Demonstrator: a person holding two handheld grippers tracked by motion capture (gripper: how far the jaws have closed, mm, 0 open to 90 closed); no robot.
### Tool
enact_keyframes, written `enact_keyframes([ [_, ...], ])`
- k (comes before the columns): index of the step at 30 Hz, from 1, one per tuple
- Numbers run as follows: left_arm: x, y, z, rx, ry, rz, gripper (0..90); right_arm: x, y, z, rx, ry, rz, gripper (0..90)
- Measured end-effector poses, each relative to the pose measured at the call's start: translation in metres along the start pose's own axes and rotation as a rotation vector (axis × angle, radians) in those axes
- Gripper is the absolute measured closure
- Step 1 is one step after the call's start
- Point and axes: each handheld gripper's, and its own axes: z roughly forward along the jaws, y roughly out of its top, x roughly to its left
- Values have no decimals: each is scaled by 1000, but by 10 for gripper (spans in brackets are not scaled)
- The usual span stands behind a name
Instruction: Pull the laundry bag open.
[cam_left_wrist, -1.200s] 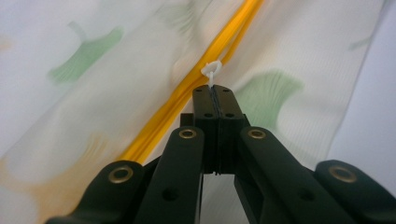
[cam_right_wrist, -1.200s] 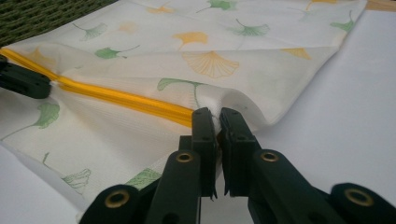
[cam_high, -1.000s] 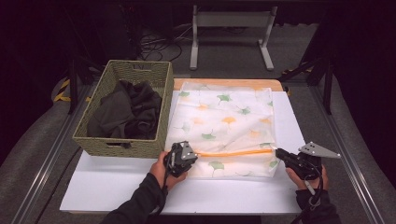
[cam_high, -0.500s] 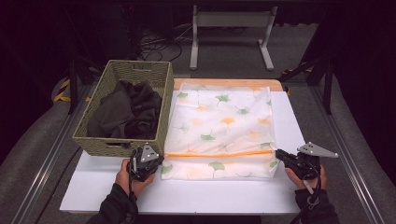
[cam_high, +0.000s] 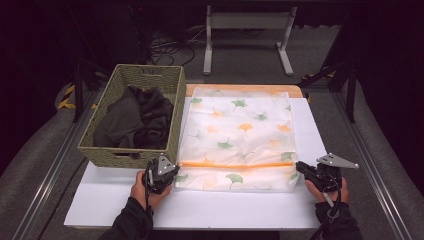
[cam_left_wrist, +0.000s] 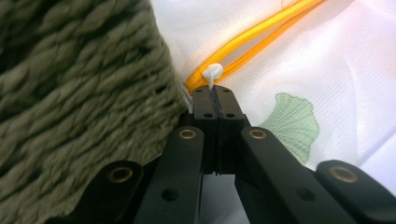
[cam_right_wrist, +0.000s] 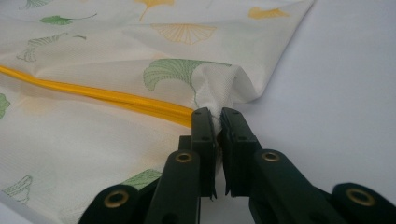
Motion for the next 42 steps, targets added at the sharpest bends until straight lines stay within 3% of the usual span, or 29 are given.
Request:
enact_keyframes([
  [4,-2,0,1,-6,13,10,894,-2,0,5,14,-17,5,833],
  [7,-1,-2,-1,-25,15,-8,866,-2,0,7,20,-28,4,791],
  [8,0,-3,-3,-30,4,-9,866,-2,0,7,22,-35,4,761],
  [11,-2,-6,-12,-71,-48,8,738,-4,-1,4,11,-45,-10,707],
  [12,-3,-8,-15,-71,-60,11,721,-5,-1,2,10,-56,-10,685],
  [14,-3,-14,-20,-52,-147,6,629,-7,-1,-4,-33,-55,-9,678],
  [16,-5,-18,-27,-39,-173,-1,541,-7,3,-11,-75,-57,-12,660],
  [19,-10,-24,-37,-29,-193,39,439,4,12,-19,-115,-27,-49,630],
  [24,-7,-38,-47,-8,-200,33,390,40,36,-15,-98,78,-171,577],
  [27,0,-42,-51,-28,-204,27,371,64,50,-3,-74,182,-246,534],
  [29,3,-43,-51,-36,-201,12,368,77,56,7,-53,203,-284,519],
  [33,3,-42,-49,-36,-192,20,337,106,62,46,33,276,-351,518],
  [34,3,-42,-49,-36,-192,20,326,106,62,46,33,276,-351,518],
  [36,3,-42,-49,-41,-185,27,316,114,61,65,82,282,-372,518],
  [39,5,-43,-48,-36,-179,23,303,117,61,80,116,295,-371,516],
  [42,8,-45,-50,-39,-174,30,288,115,58,92,146,288,-339,510],
])
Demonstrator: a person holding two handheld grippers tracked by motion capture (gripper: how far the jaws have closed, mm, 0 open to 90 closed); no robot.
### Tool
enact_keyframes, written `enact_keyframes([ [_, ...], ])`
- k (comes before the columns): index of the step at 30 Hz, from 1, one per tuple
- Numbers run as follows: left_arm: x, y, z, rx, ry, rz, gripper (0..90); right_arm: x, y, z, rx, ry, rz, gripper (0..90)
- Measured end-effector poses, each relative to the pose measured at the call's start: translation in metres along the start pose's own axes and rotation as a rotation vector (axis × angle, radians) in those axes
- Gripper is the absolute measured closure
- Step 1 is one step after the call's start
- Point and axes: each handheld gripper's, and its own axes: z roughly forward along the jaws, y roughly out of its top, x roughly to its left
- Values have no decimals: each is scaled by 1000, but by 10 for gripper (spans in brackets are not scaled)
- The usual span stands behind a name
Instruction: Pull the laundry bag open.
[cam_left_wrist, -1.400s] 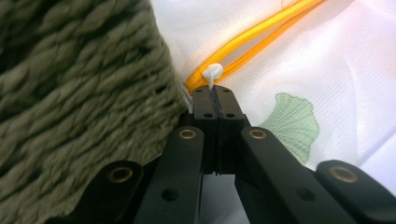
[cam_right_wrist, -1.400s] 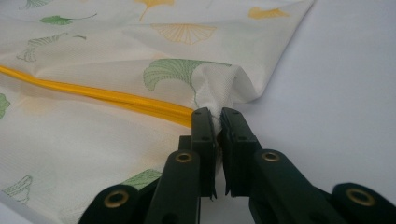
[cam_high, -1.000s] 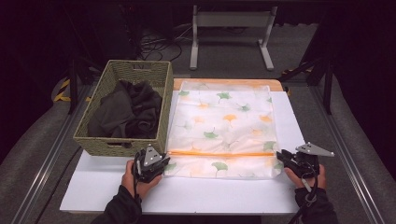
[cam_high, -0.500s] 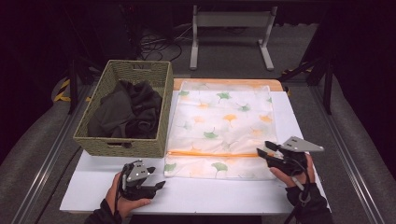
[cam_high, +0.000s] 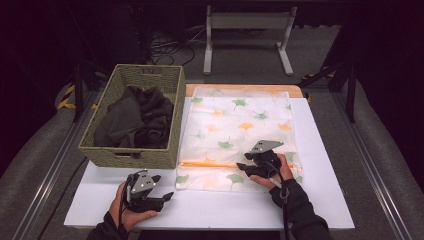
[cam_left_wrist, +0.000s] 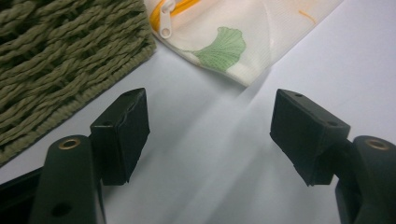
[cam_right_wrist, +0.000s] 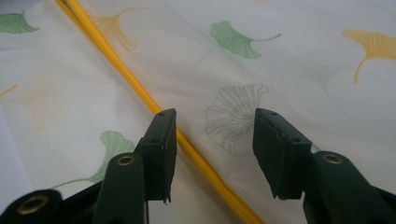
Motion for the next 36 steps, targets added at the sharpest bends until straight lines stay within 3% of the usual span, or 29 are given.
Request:
enact_keyframes([
  [5,5,-2,-6,-27,2,-2,276,-7,-2,6,10,-5,43,496],
  [11,6,-3,-8,-17,14,7,273,-11,0,8,-8,-27,72,486],
  [16,6,-5,-10,-9,16,12,266,-9,2,17,42,-41,43,468],
  [22,12,-12,-18,-22,20,-5,260,-13,2,20,35,-45,29,457],
  [28,20,-22,-28,-24,26,-27,229,-17,4,20,36,-30,10,679],
  [31,24,-25,-29,-24,49,-35,219,-19,4,20,35,-27,28,727],
  [32,26,-24,-29,-36,50,-40,216,-24,4,20,34,-15,54,787],
  [36,26,-24,-29,-45,29,-38,215,-28,3,19,24,-8,81,829],
])
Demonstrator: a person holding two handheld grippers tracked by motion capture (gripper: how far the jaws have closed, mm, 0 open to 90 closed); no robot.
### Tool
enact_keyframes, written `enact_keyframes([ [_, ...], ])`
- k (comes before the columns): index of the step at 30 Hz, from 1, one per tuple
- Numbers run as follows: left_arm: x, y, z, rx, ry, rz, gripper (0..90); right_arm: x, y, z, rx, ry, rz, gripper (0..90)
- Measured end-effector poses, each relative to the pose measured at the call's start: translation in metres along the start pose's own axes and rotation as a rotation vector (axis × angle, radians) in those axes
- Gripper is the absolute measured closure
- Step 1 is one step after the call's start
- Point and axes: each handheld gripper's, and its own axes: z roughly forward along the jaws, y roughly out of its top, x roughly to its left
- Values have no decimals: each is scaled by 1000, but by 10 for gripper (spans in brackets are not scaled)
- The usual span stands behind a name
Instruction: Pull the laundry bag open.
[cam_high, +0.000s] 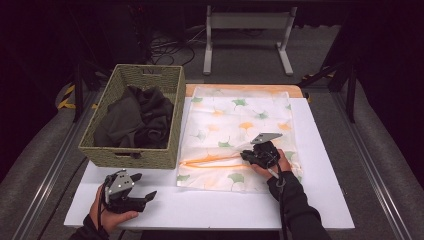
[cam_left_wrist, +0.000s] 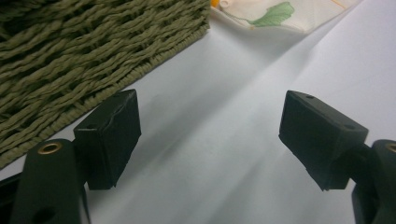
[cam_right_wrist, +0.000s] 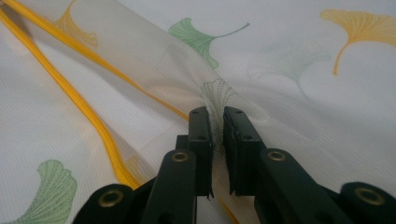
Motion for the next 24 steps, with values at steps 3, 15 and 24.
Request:
enact_keyframes([
  [3,-1,0,0,2,-7,6,220,1,0,0,0,-16,-4,859],
  [15,4,-2,-5,-14,10,-19,219,9,12,-25,-126,-88,-17,879],
  [24,11,13,-26,-41,68,32,162,17,24,-44,-216,-125,-38,879],
])
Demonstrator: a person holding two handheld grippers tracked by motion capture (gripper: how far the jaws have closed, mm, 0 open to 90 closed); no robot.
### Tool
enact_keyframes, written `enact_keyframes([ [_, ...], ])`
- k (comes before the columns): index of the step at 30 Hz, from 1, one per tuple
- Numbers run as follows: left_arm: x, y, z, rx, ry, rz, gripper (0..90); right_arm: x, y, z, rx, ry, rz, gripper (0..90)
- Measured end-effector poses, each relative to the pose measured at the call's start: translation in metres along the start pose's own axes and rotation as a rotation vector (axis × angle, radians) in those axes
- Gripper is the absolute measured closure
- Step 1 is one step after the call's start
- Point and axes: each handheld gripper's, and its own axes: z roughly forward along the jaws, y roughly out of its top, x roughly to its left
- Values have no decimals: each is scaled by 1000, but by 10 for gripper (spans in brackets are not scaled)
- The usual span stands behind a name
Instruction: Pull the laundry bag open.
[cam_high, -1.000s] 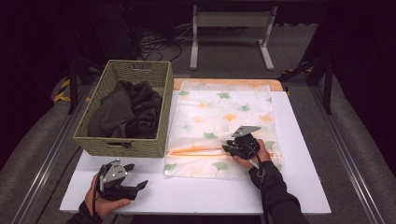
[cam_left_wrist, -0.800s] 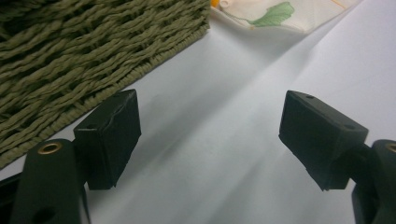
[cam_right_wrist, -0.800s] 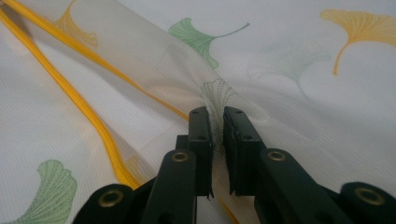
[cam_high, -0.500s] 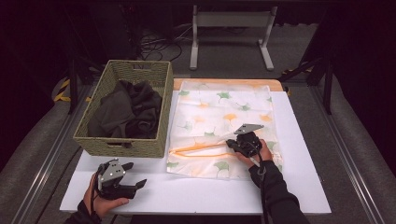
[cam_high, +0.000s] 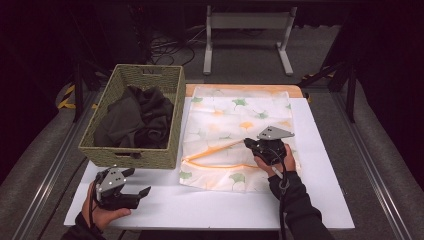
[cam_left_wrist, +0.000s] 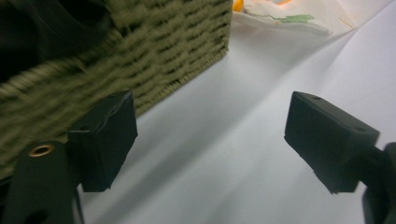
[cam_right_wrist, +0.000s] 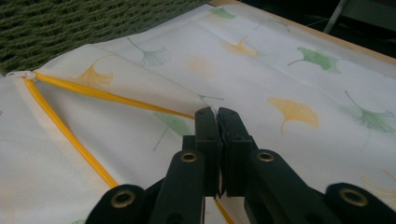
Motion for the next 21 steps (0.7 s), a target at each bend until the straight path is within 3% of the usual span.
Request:
enact_keyframes([
  [5,7,15,-21,-43,11,11,114,3,7,-7,-37,-13,-5,881],
  [7,14,24,-31,-77,35,19,108,5,12,-11,-48,-22,-18,882],
  [9,22,36,-41,-106,85,34,95,6,16,-13,-57,-18,-28,881],
  [11,36,52,-45,-67,157,48,64,8,21,-15,-67,-18,-36,881],
  [15,57,75,-40,-17,148,53,50,12,25,-12,-63,-17,-51,880],
  [17,68,89,-33,35,173,77,49,14,23,-10,-55,-13,-55,880],
  [21,91,114,-16,70,117,65,46,16,21,-7,-44,-5,-55,880],
])
